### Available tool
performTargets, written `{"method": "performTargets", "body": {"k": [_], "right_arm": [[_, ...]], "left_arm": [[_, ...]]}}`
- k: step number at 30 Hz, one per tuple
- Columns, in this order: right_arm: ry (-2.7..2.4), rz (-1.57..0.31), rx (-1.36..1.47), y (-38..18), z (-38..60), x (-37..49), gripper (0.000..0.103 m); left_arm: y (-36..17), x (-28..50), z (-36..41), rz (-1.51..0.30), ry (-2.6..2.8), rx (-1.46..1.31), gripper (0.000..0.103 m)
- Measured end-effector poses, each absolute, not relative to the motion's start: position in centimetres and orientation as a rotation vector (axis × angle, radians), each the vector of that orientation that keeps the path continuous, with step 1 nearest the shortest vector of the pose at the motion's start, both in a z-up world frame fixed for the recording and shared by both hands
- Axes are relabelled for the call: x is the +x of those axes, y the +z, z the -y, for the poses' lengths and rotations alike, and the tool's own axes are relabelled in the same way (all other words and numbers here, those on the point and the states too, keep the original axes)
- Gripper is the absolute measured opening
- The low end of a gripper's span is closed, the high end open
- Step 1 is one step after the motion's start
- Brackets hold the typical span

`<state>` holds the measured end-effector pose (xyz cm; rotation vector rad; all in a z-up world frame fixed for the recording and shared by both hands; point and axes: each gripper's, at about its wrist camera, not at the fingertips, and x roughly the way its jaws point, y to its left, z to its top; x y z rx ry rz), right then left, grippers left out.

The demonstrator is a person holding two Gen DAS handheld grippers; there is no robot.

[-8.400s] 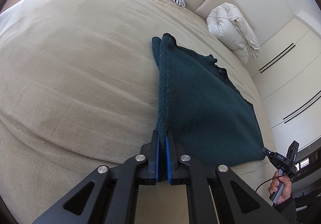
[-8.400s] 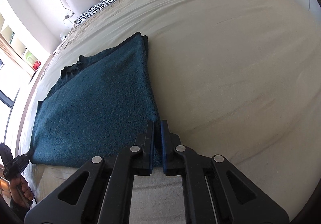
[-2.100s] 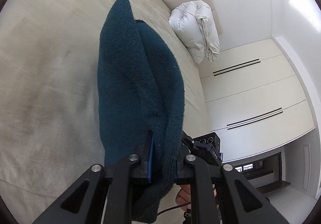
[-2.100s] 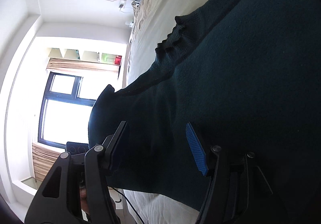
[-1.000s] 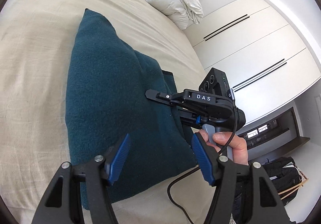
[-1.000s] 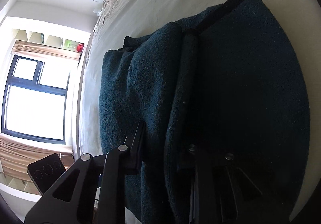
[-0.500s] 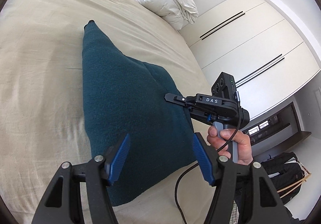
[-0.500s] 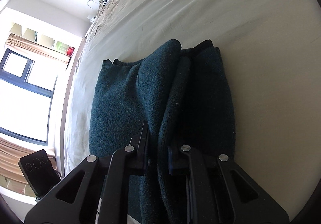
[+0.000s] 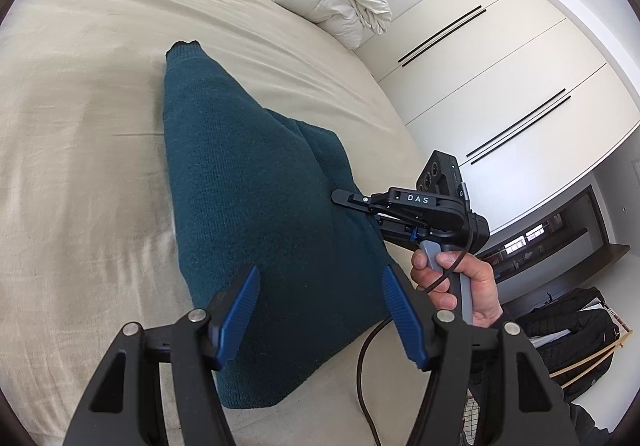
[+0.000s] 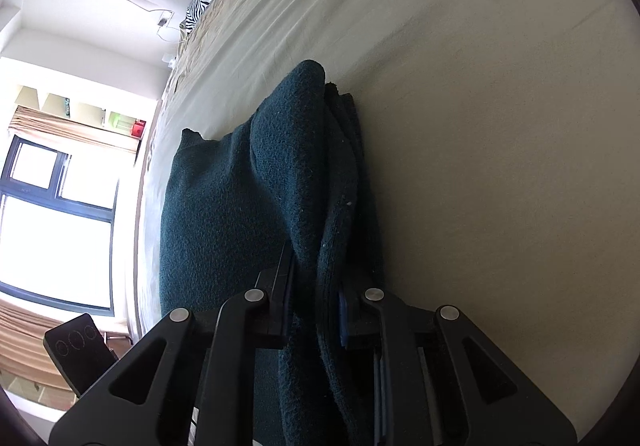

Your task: Fold small clothes

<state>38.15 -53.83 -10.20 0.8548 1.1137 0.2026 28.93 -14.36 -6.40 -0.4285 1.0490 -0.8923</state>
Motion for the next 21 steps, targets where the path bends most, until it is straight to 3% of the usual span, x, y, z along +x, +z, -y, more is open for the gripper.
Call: {"method": "performTargets", "body": {"k": [13,21], "right_arm": [[0.298,-0.962,0.828,-3.2,51.8,31.2,0.019],[0.321,-1.068,0.874,-7.0,50.8,28.5,0.019]], "left_arm": [[-7.0,28.5,16.2,-1.03,-0.898,-0.337,0.063],[-9.1,28.6,17.0,-1.082,-0.878,-0.281,0.06]]}}
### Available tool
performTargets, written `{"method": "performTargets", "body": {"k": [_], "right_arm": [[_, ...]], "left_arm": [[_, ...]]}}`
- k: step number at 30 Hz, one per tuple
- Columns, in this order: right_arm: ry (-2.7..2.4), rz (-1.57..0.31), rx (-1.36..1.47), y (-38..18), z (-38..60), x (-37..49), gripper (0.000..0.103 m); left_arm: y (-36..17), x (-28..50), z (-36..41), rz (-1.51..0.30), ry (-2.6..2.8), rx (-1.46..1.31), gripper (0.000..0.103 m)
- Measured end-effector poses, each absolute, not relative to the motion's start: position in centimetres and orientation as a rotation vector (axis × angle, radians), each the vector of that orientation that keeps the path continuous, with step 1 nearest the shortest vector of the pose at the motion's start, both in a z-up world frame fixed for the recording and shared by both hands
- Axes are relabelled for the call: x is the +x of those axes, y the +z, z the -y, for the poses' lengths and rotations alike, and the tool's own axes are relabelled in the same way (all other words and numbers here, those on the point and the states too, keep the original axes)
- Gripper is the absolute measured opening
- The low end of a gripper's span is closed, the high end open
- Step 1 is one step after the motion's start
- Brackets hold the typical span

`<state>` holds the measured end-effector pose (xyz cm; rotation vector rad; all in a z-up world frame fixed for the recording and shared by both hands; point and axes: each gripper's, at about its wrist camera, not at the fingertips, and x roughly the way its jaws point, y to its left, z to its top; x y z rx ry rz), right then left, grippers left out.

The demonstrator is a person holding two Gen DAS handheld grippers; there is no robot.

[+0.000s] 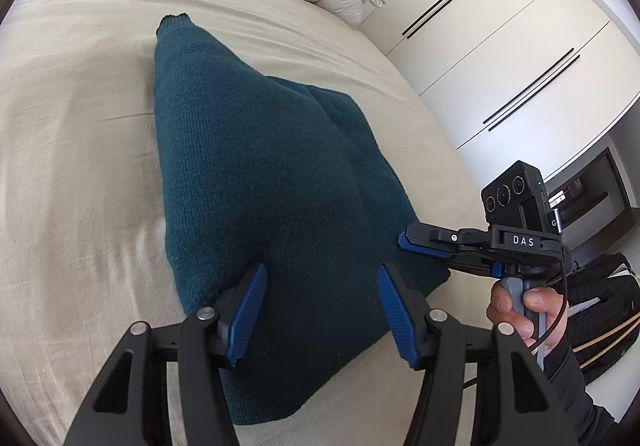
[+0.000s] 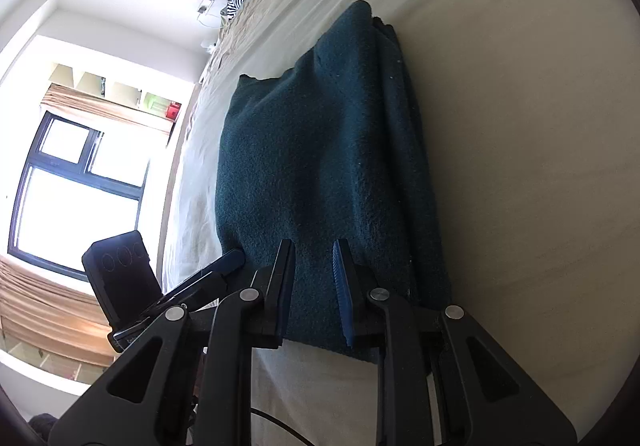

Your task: Fold small clothes

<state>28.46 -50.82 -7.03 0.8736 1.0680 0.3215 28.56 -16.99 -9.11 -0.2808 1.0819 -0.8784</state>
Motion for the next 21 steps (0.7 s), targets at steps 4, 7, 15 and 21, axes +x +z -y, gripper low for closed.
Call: {"method": "performTargets", "body": {"k": [4,7,15,21], "right_arm": [[0.335,-1.039,1.009,-10.3,52.6,28.3,0.018],[0.355,-1.017,1.037,-10.7,52.7,27.6,0.018],[0.388,-1.019,1.039,-10.6,52.1,28.2,0.019],[0.423,-0.993,1.078,-11.2,53.1,27.5,0.018]], "left_arm": [[-10.2,28.9,16.3,-1.106,-0.888,-0.325,0.053],[-9.4,29.0,15.6,-1.095,-0.891,-0.333,0.051],[-4.9,34.9,16.4,-0.994,-0.891,-0.359,0.055],[-6.4,42.1,18.5,-1.05,-0.894,-0.499,0.055]]}}
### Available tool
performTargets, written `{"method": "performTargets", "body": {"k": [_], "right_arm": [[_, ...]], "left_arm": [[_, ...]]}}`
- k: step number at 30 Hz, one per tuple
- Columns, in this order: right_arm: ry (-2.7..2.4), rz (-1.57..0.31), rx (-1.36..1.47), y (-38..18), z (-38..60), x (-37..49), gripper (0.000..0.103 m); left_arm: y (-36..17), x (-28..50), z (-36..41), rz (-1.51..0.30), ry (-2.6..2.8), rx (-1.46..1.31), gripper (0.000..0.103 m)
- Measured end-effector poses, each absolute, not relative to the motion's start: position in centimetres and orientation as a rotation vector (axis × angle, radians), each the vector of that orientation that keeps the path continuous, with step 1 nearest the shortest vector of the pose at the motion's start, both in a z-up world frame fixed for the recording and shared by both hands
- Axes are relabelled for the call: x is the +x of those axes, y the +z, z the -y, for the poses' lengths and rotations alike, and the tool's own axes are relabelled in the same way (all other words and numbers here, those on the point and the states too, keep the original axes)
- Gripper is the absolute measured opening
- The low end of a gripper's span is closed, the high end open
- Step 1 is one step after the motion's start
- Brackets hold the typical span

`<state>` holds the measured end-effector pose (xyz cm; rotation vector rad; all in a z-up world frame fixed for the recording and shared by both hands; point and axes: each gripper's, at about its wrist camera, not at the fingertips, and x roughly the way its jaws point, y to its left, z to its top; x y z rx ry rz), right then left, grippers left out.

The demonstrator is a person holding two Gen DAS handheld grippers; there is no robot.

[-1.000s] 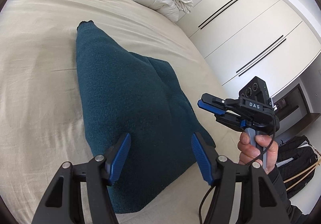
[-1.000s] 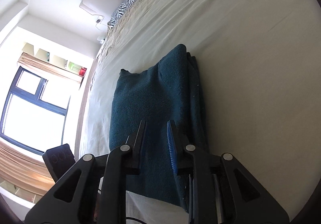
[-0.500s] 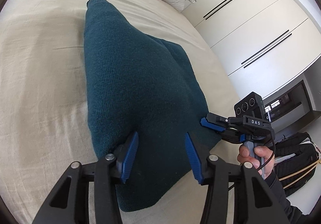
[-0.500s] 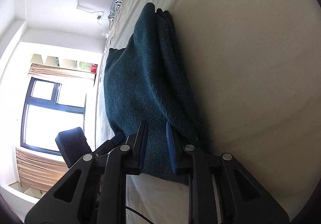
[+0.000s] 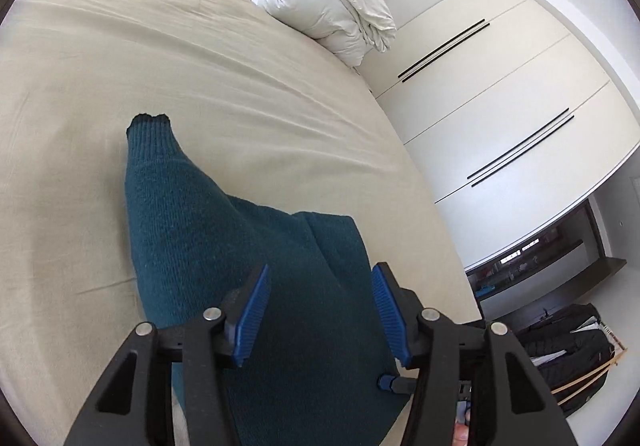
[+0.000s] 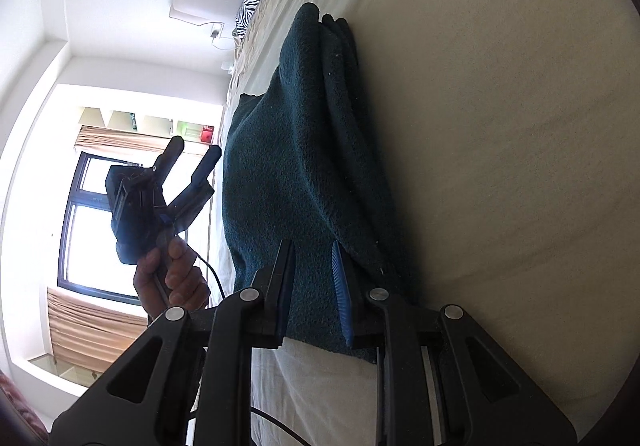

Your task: Fold small clothes

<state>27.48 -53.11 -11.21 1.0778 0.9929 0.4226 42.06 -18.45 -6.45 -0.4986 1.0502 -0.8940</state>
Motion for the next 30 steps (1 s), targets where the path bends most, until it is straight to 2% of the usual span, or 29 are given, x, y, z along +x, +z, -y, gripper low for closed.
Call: {"method": "performTargets", "body": {"k": [3,5,7,9,10,11,15,17,18,23,25,30], "right_arm": [[0.439,-0.987,1.091,-12.8,55.2,25.9,0.018],[0.446,-0.985,1.093,-13.2,55.4,25.7,0.018],[0.452,-0.98,1.093,-13.3,55.6,25.5,0.018],[0.453,-0.97,1.107,-13.3,55.7,25.6,0.018],[0.452,-0.965,1.111,-13.3,55.8,25.5,0.018],[0.45,-0.961,1.112,-13.4,55.9,25.5,0.018],[0.445,-0.959,1.103,-12.7,55.9,25.2,0.019],[0.449,-0.945,1.094,-11.8,55.8,25.0,0.019],[0.455,-0.936,1.094,-11.5,55.8,24.9,0.019],[0.473,-0.932,1.088,-11.2,55.2,24.8,0.019],[0.449,-0.959,1.076,-11.9,55.1,24.9,0.019],[0.462,-0.937,1.097,-13.1,56.1,24.5,0.019]], "left_arm": [[-9.2,43.9,19.1,-1.112,-0.857,-0.504,0.049],[-10.1,43.7,19.4,-1.1,-0.851,-0.458,0.039],[-10.6,43.6,19.1,-1.085,-0.856,-0.457,0.035],[-11.4,44.0,18.7,-1.106,-0.836,-0.463,0.021],[-11.8,44.1,18.5,-1.112,-0.825,-0.453,0.011],[-12.1,44.1,18.3,-1.113,-0.82,-0.449,0.008],[-11.1,43.6,17.0,-1.116,-0.807,-0.473,0.005],[-9.7,42.8,16.6,-1.082,-0.827,-0.491,0.022],[-8.9,42.2,16.5,-1.061,-0.847,-0.495,0.026],[-8.7,39.4,17.5,-1.06,-0.906,-0.442,0.027],[-9.9,39.0,17.9,-1.073,-0.888,-0.411,0.025],[-11.1,39.3,17.7,-1.076,-0.863,-0.408,0.007]]}}
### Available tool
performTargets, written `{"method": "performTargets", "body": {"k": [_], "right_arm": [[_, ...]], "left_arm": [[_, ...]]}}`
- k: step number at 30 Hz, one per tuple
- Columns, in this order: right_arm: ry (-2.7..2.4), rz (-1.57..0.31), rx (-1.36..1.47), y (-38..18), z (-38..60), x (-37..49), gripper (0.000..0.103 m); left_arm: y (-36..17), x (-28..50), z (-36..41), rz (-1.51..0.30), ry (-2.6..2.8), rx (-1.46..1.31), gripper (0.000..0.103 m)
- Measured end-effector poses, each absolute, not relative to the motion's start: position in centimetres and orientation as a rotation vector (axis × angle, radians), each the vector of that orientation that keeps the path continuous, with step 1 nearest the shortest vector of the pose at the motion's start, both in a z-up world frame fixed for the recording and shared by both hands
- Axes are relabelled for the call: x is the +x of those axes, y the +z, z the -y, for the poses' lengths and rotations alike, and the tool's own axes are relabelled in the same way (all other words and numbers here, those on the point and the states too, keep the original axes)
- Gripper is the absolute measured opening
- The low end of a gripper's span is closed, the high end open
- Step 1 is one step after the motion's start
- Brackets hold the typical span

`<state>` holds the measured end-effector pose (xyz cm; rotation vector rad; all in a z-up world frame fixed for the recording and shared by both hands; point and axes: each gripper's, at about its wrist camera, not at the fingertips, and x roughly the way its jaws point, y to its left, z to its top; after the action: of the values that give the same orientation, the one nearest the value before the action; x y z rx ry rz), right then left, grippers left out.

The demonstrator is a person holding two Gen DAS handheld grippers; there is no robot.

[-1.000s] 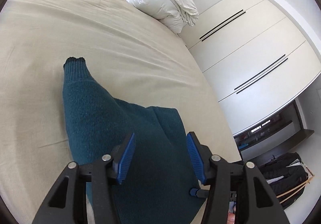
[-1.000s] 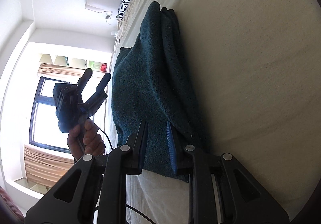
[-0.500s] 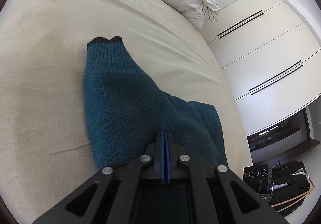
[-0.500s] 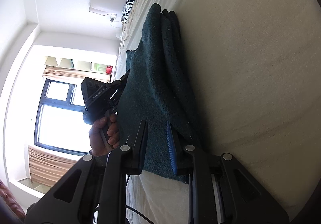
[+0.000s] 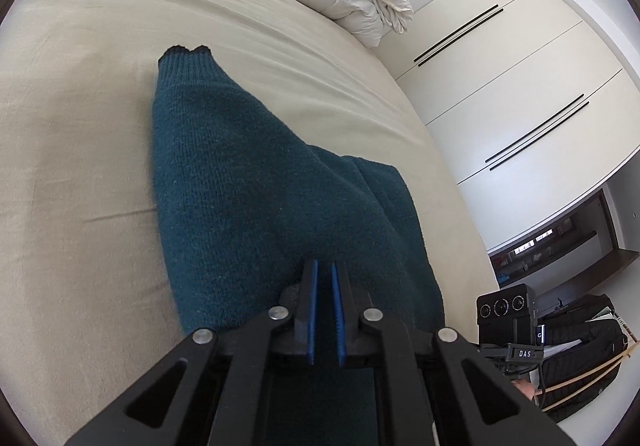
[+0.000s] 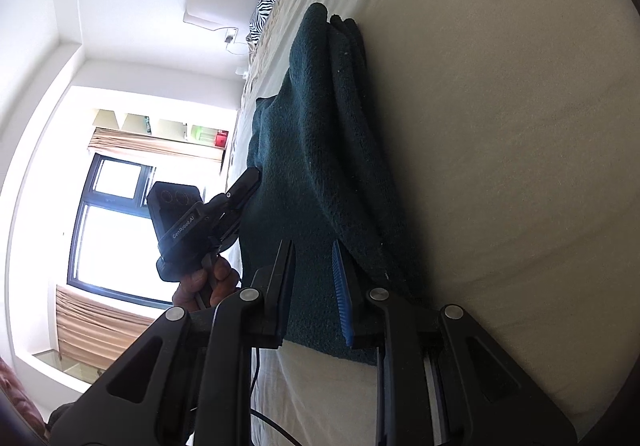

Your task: Fold small clothes

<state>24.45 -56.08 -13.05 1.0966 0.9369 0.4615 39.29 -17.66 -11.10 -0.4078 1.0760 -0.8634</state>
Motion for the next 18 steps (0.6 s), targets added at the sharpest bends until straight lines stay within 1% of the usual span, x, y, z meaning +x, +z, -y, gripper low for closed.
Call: {"method": "performTargets", "body": {"k": [3,4,5,7,9,10,13,16,17,18], "right_arm": [[0.464,-0.935,1.095,-12.7,56.4,24.2,0.019],[0.469,-0.928,1.093,-12.3,56.4,24.0,0.019],[0.479,-0.913,1.089,-11.8,56.5,23.8,0.019],[0.497,-0.893,1.087,-11.1,56.5,23.4,0.02],[0.484,-0.907,1.08,-11.4,56.6,23.3,0.031],[0.471,-0.918,1.078,-11.8,56.6,23.2,0.032],[0.471,-0.91,1.092,-12.6,56.8,23.0,0.032],[0.458,-0.903,1.094,-11.9,57.0,22.8,0.033],[0.459,-0.89,1.09,-11.2,57.2,22.6,0.04],[0.459,-0.864,1.088,-10.5,57.6,22.0,0.05]], "left_arm": [[-11.0,39.4,16.4,-1.09,-0.869,-0.473,0.004],[-10.5,39.2,16.1,-1.079,-0.872,-0.48,0.011],[-9.9,38.8,15.7,-1.063,-0.881,-0.49,0.024],[-9.1,37.9,15.1,-1.041,-0.903,-0.513,0.036],[-8.8,36.9,15.1,-1.034,-0.918,-0.508,0.037],[-9.0,36.6,15.1,-1.034,-0.922,-0.499,0.038],[-9.7,36.3,15.3,-1.032,-0.919,-0.48,0.037],[-9.6,36.3,15.1,-1.035,-0.917,-0.484,0.036],[-9.2,36.2,14.8,-1.025,-0.916,-0.49,0.038],[-8.6,36.0,14.4,-1.004,-0.922,-0.501,0.042]]}}
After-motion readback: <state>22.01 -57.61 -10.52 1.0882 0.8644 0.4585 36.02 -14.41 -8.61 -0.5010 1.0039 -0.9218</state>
